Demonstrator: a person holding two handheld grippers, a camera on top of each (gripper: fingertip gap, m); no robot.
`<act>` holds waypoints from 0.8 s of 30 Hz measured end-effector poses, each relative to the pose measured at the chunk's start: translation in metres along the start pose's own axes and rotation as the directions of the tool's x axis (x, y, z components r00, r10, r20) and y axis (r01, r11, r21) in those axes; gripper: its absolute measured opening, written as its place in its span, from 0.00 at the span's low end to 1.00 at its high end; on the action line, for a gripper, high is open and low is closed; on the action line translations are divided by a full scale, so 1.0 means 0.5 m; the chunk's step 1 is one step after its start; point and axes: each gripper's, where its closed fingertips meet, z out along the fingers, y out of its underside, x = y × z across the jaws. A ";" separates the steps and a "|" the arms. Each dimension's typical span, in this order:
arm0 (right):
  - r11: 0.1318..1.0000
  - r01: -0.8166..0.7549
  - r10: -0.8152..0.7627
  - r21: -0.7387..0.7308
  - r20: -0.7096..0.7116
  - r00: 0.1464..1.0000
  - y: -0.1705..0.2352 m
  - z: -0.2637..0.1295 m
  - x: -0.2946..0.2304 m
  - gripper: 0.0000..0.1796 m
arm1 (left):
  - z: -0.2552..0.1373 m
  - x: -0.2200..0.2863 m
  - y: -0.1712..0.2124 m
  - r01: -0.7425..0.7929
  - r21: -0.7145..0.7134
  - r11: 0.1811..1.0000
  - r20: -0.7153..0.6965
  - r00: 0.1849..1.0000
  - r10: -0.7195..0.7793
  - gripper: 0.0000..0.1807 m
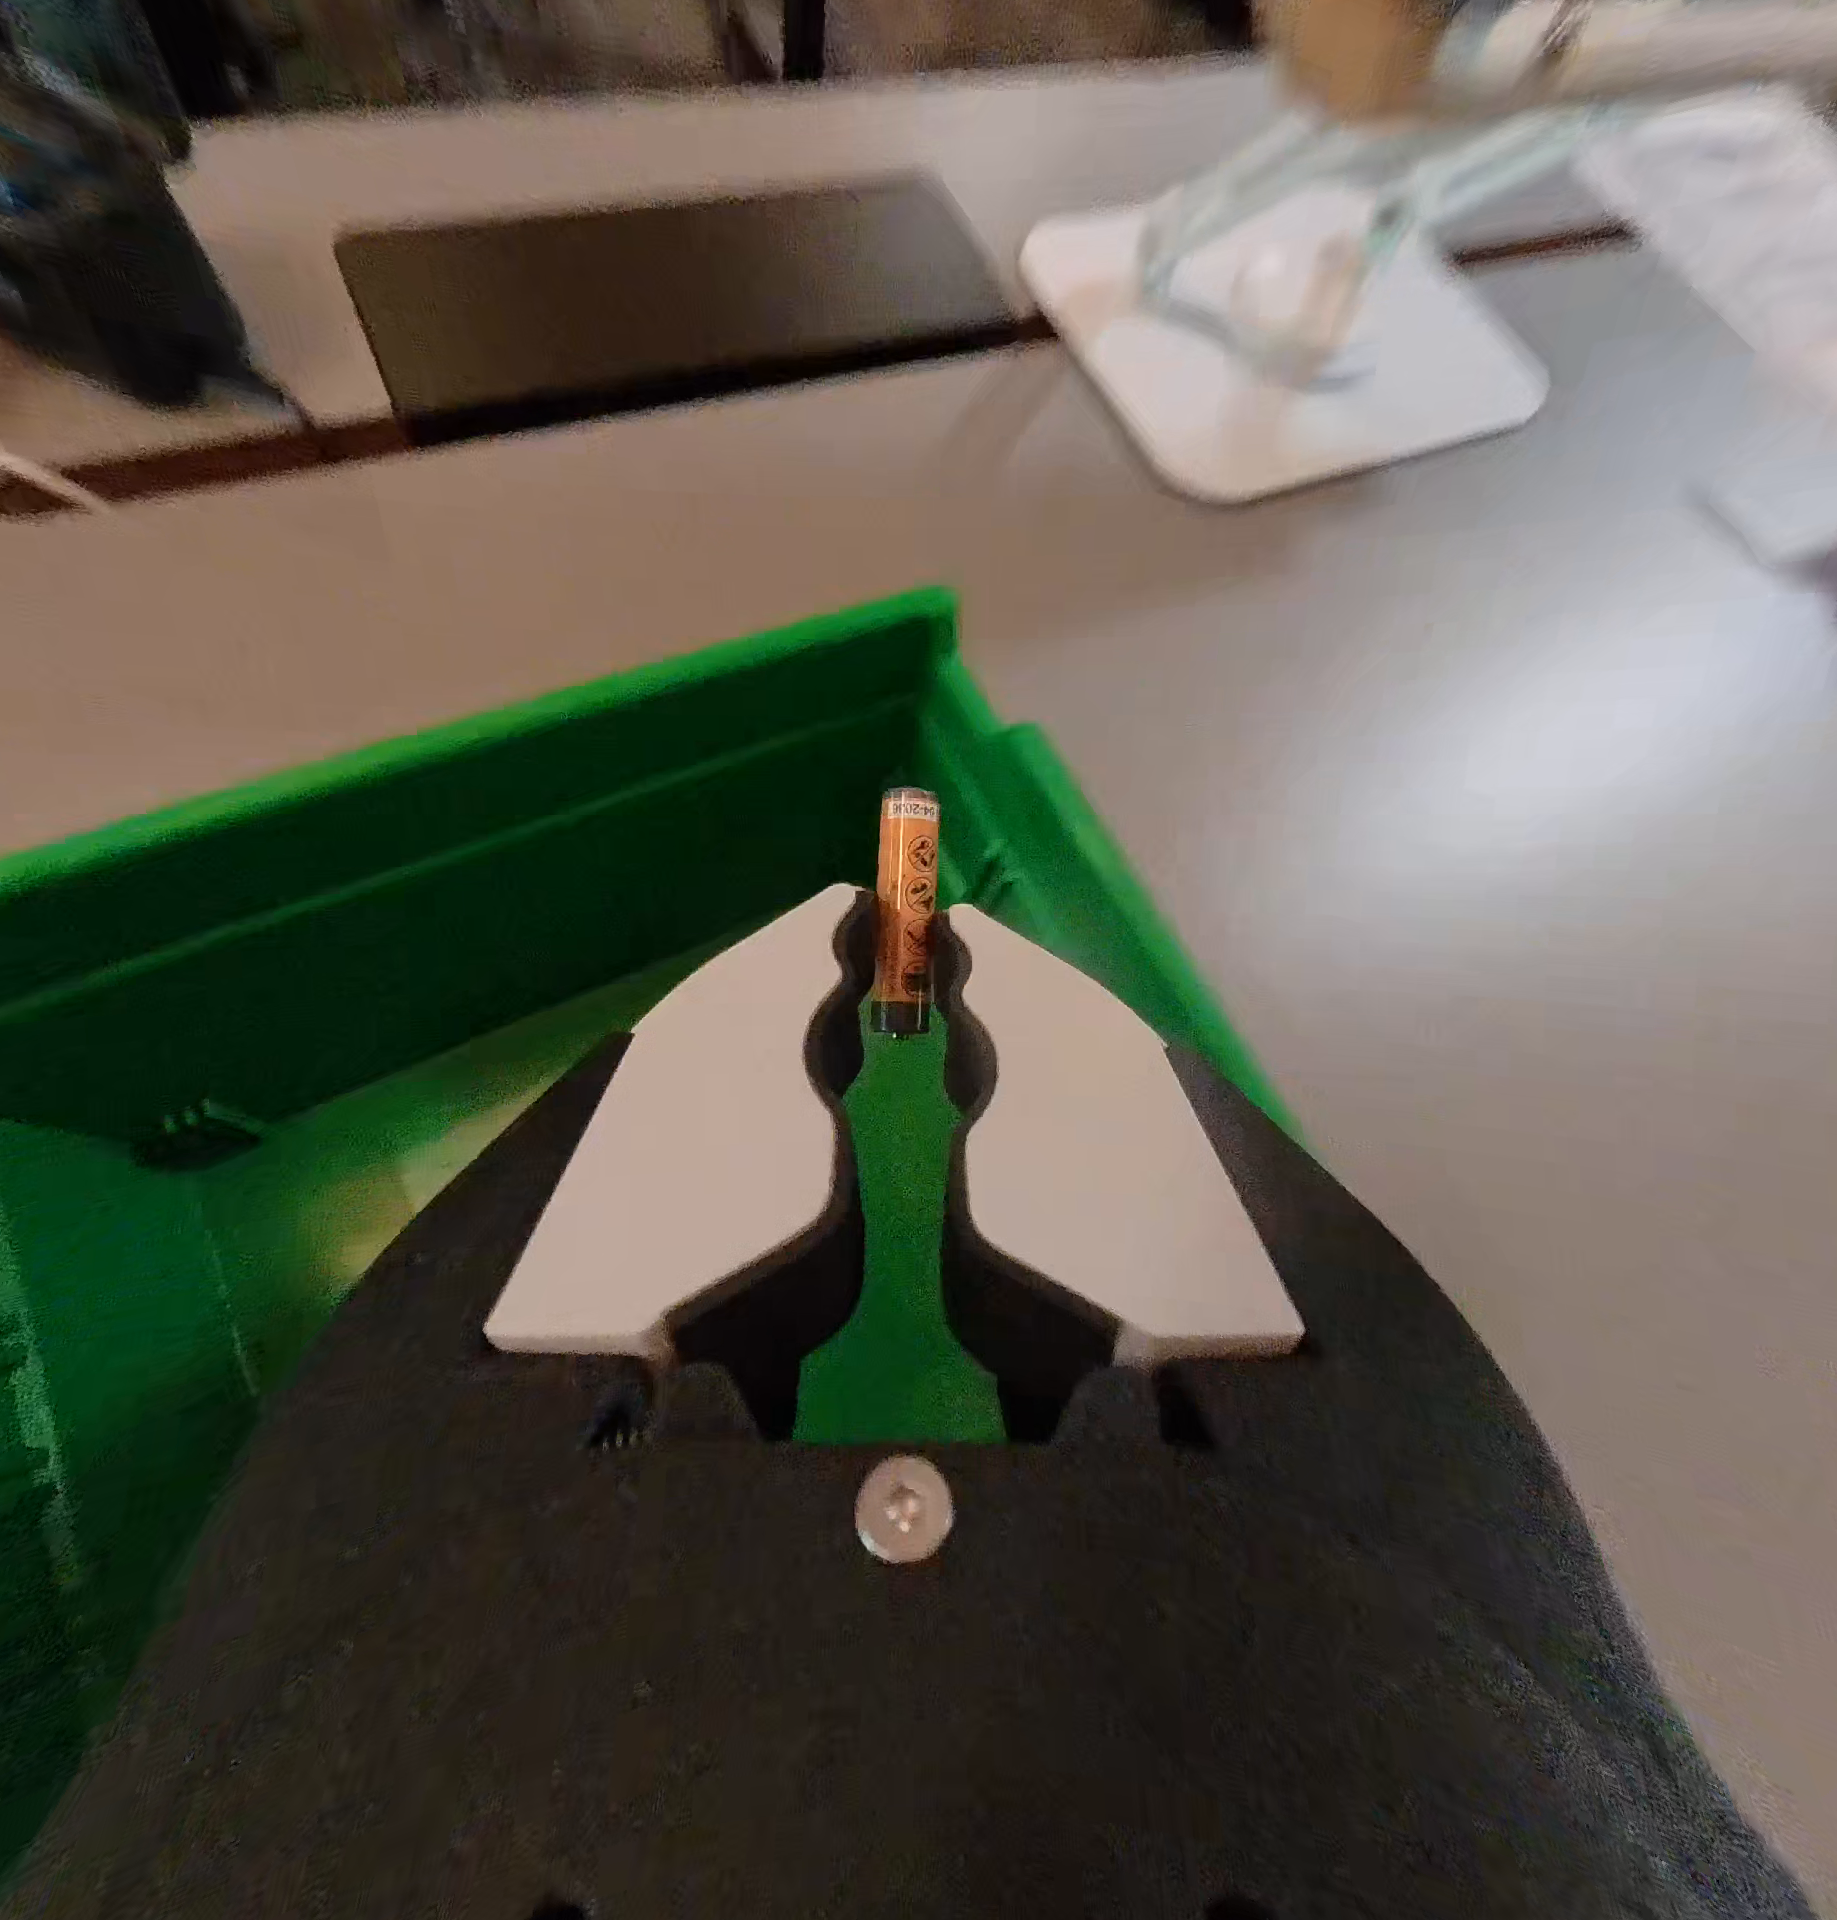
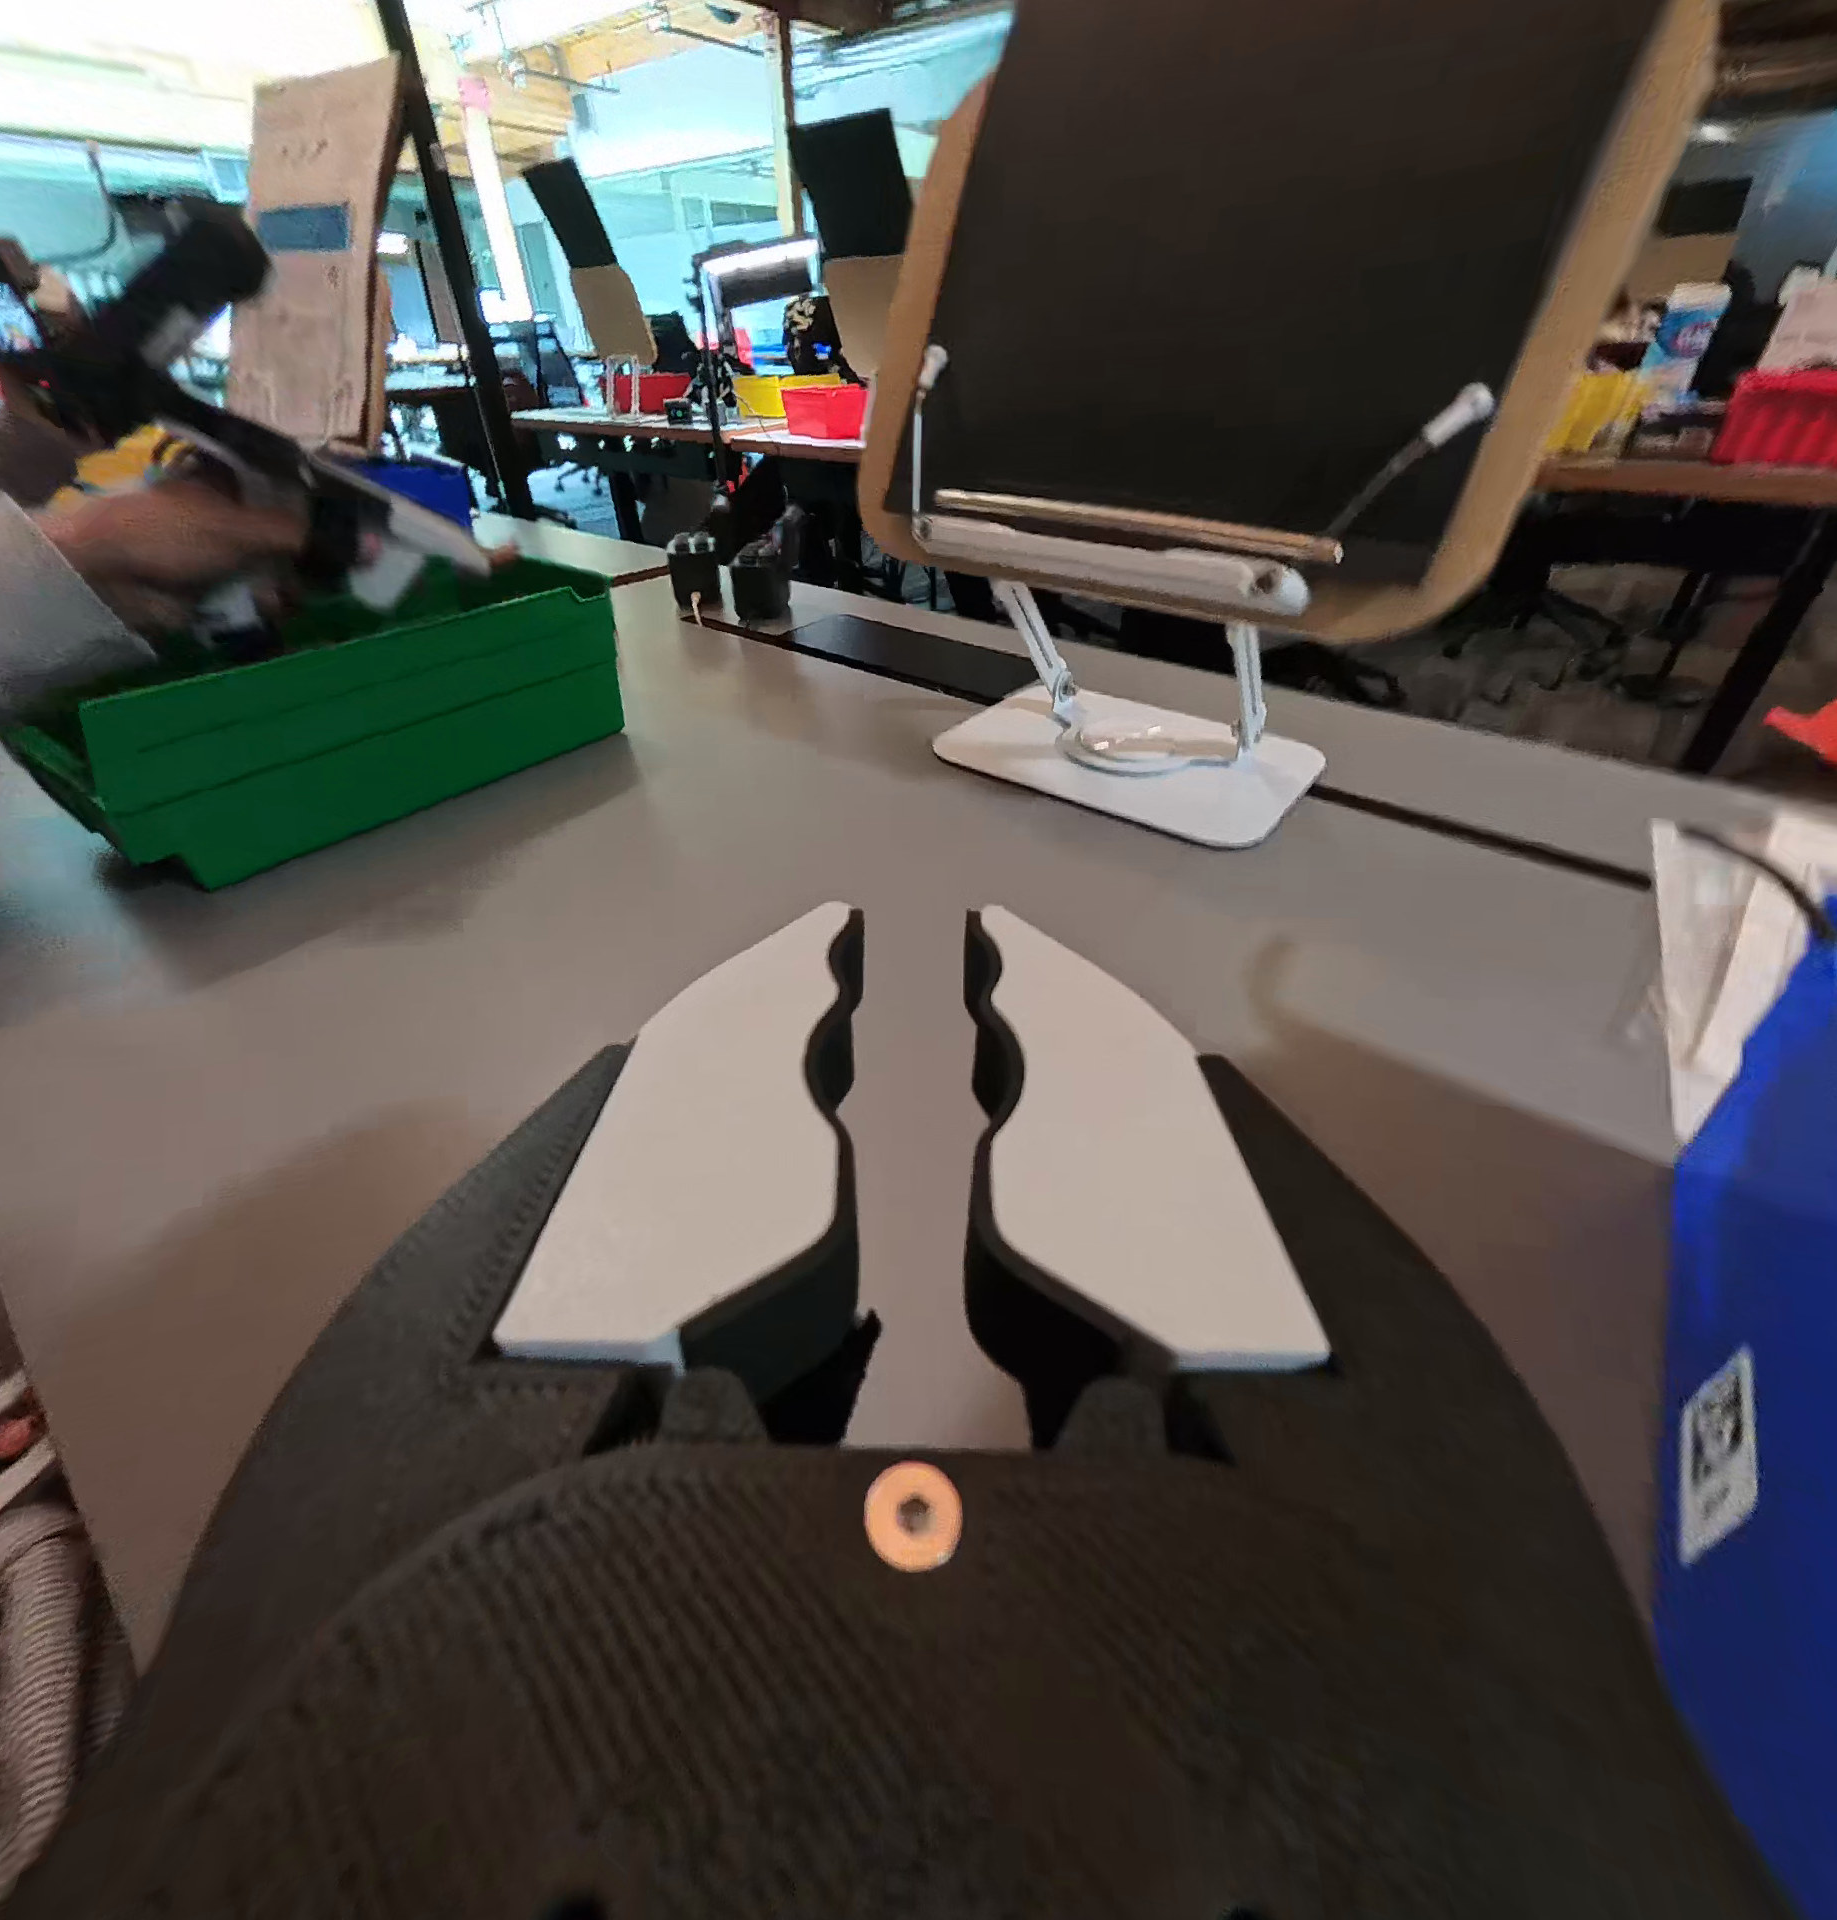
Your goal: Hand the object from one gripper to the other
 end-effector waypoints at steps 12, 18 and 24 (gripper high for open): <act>0.910 -0.288 0.120 0.299 0.474 0.872 -0.138 0.157 -0.192 0.08 | -0.079 0.610 -0.027 0.067 0.584 0.809 -0.387 0.899 0.205 0.06; 0.950 -0.257 0.100 0.179 0.606 0.789 -0.044 0.086 -0.203 0.13 | -0.031 0.707 0.051 0.260 0.459 0.849 -0.701 0.694 0.166 0.05; 0.907 -0.359 0.177 0.219 0.575 0.799 -0.065 0.053 -0.173 0.10 | -0.045 0.778 0.049 0.296 0.411 0.862 -0.838 0.495 0.230 0.06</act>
